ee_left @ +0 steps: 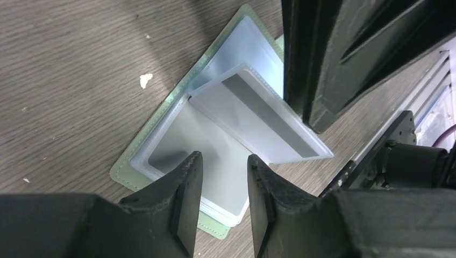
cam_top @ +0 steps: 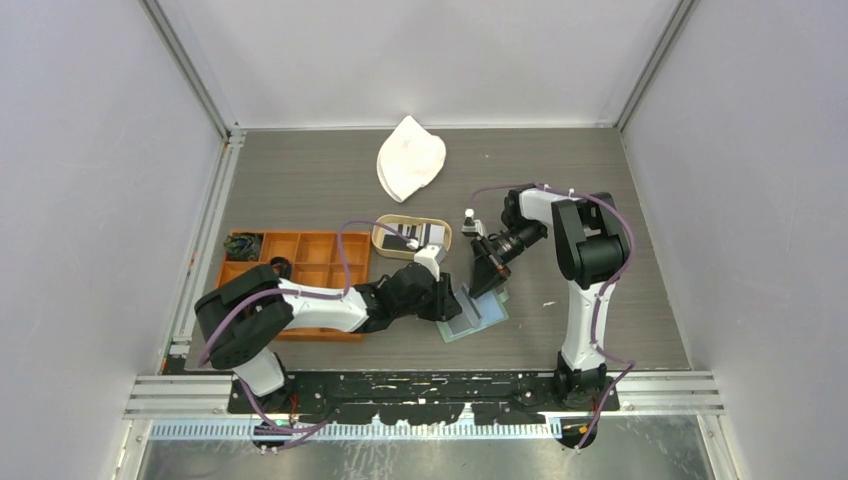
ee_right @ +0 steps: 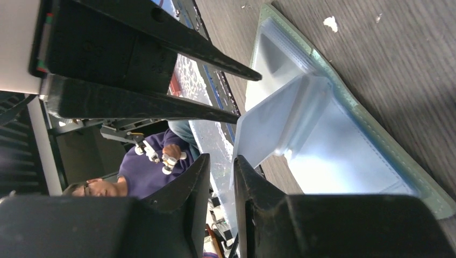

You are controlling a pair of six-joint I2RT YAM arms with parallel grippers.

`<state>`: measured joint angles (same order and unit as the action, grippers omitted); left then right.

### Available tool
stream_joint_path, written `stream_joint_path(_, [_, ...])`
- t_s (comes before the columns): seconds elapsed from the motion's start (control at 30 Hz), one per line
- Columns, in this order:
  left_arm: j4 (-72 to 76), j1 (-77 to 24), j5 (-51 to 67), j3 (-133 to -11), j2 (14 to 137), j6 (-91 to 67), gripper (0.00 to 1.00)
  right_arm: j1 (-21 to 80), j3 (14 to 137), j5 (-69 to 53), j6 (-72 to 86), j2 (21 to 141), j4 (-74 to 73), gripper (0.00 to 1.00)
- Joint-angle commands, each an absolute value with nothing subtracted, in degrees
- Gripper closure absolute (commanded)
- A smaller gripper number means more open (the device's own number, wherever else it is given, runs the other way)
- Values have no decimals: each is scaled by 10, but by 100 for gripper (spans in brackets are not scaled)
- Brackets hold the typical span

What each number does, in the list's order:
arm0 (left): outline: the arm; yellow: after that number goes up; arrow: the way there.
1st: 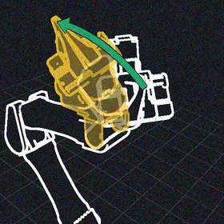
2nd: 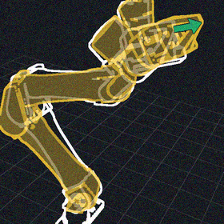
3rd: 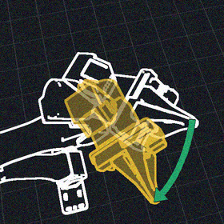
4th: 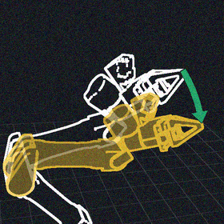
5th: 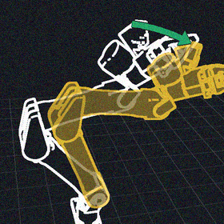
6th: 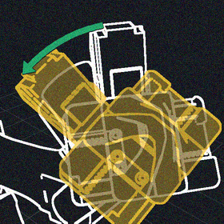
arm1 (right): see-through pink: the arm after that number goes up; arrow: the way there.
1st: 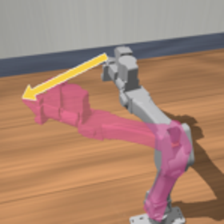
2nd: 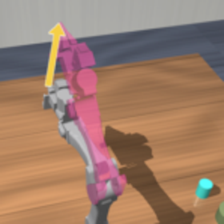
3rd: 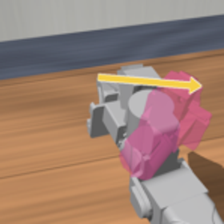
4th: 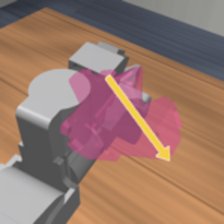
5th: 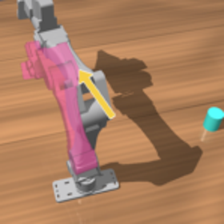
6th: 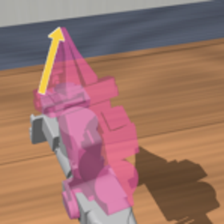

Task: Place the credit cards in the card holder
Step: Insert the credit card into the card holder.

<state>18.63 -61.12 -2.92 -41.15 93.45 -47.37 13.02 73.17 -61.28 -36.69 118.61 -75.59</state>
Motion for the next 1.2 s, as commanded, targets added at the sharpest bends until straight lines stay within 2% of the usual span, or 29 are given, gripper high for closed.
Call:
stream_joint_path(0.0, [221,-612,-20,-425,944,-464,62,140,751,-647,-390,1187,-788,70])
stream_joint_path(0.47, [282,-596,-3,-385,954,-496,62,160,747,-669,-394,1204,-786,68])
stream_joint_path(0.87, [314,-586,-5,-330,918,-507,62,161,721,-604,-259,1185,-662,82])
stream_joint_path(1.17, [228,-586,-33,-284,775,-482,58,198,708,-500,-191,1153,-582,87])
